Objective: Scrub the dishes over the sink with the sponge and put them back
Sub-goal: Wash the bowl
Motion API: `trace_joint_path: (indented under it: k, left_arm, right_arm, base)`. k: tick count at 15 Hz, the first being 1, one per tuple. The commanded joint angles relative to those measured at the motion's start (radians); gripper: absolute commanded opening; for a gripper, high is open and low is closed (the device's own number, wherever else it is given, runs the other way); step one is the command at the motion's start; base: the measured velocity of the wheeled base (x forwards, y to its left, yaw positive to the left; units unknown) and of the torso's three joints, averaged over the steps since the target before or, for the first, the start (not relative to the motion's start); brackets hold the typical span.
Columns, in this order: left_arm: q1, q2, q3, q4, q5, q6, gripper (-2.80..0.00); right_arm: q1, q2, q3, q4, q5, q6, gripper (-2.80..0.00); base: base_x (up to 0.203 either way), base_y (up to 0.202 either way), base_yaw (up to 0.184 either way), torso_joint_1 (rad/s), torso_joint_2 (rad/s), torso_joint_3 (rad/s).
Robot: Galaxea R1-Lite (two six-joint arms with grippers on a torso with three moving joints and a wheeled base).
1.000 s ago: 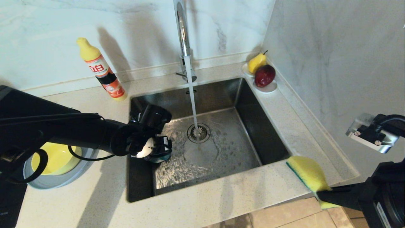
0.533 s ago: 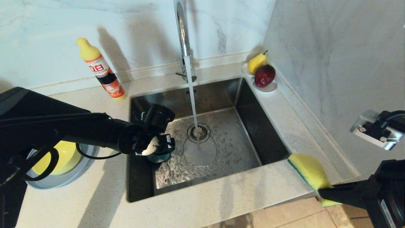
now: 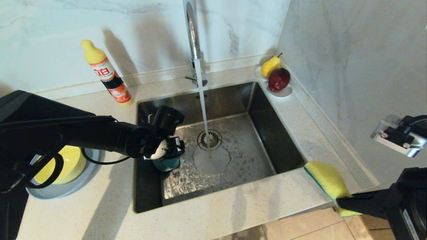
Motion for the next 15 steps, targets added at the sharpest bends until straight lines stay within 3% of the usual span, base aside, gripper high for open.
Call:
trace_joint_path:
  k: [1, 15]
  left_arm:
    - [0.006, -0.002, -0.027, 0.000, 0.003, -0.009, 0.00]
    - [0.038, 0.048, -0.099, -0.016, 0.002, -0.037, 0.00]
  right_arm:
    - [0.000, 0.001, 0.001, 0.003, -0.001, 0.001, -2.80]
    - [0.000, 0.008, 0.015, 0.003, 0.001, 0.004, -2.80]
  base:
    - [0.000, 0.000, 0.000, 0.000, 0.00, 0.000]
    - [0.000, 0.000, 0.000, 0.000, 0.00, 0.000]
